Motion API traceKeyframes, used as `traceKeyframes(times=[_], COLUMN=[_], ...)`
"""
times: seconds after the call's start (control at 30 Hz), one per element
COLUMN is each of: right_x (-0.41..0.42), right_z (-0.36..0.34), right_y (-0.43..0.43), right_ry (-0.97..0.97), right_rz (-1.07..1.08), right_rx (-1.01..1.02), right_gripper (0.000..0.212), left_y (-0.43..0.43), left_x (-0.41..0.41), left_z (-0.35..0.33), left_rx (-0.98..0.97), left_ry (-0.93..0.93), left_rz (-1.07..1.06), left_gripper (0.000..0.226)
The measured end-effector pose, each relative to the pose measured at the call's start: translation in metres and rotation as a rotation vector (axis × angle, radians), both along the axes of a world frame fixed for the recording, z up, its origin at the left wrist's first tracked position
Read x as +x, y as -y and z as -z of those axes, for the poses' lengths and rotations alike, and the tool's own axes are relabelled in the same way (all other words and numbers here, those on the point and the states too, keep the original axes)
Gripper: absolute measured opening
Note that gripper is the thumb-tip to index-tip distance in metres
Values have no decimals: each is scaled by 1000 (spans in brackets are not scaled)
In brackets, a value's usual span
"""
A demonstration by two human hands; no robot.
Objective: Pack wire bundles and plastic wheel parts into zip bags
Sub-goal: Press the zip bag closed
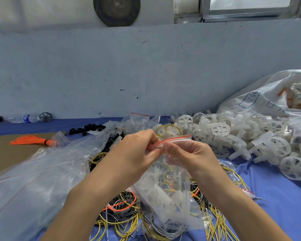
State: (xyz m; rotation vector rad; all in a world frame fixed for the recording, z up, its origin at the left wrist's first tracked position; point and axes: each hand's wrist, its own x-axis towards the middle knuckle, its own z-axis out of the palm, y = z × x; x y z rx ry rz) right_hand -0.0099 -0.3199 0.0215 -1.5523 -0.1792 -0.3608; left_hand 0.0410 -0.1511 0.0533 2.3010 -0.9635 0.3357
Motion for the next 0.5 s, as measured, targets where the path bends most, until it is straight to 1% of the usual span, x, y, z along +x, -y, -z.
traceKeyframes(times=[0.13, 0.27, 0.4, 0.5], right_x=[-2, -2, -2, -1], right_z=[-3, -2, 0, 0], right_y=[1, 3, 5, 5], right_ry=[44, 50, 43, 16], right_rz=[34, 87, 95, 62], right_rx=[-19, 5, -3, 5], right_gripper=[16, 10, 13, 17], left_y=[-3, -6, -4, -2], left_x=[2, 2, 2, 2], left_z=[-3, -3, -2, 0], left_rx=[0, 84, 73, 61], left_ry=[-10, 17, 60, 82], left_rz=[21, 35, 11, 18], left_gripper=[15, 19, 19, 24])
